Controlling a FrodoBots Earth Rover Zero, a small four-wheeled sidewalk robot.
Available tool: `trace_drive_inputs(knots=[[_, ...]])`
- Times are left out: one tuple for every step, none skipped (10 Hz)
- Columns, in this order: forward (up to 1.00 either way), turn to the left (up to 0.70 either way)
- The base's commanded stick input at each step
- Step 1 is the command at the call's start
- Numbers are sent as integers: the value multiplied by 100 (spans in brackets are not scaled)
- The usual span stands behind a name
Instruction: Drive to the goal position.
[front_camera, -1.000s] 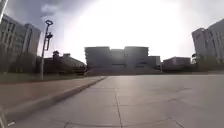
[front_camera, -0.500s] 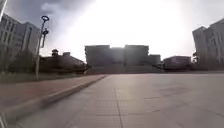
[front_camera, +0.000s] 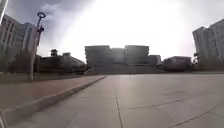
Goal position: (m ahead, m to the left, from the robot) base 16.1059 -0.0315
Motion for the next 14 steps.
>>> trace_drive_inputs(knots=[[100,0],[100,0],[100,0],[100,0],[100,0],[100,0],[100,0],[100,0],[100,0],[100,0],[100,0],[100,0],[100,0],[100,0]])
